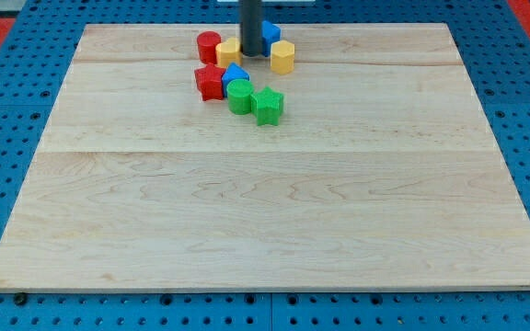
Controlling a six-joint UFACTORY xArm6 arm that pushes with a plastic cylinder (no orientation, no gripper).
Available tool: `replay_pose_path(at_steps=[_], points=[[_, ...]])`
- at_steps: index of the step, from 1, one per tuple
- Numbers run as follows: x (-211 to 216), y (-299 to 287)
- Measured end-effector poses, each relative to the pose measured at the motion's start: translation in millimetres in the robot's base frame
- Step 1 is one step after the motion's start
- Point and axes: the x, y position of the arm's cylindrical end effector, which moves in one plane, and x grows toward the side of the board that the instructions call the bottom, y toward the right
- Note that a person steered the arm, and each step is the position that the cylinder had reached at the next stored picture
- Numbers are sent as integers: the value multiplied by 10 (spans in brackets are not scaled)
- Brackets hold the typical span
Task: Push the yellow heart to the top left of the board
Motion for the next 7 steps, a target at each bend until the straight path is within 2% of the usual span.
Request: replay_pose_path(at_steps=[1,3,4,5,6,7], points=[[41,-387],[430,-312],[487,-580],[99,-1172],[119,-1297],[469,-1060]])
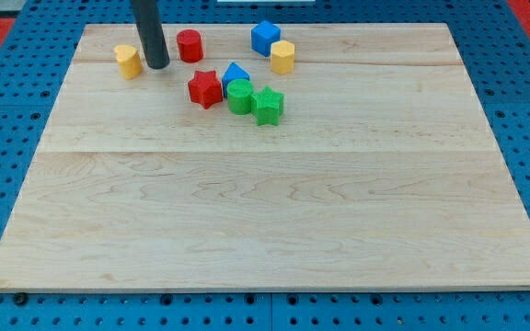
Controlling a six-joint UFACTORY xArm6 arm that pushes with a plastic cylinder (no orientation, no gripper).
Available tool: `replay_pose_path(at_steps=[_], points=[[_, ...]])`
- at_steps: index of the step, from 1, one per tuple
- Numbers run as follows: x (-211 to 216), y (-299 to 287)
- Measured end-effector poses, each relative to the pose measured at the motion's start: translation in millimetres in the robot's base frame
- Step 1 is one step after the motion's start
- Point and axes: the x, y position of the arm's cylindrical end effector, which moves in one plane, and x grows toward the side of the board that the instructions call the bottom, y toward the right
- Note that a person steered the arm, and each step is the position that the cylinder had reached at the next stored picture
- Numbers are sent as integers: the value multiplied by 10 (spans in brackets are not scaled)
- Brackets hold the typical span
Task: Push the yellow heart to the top left of the board
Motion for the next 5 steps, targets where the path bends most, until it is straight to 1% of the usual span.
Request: replay_pose_path(at_steps=[1,2,3,4,5], points=[[135,-244],[106,-618],[-18,-758],[-258,-758],[-263,-758]])
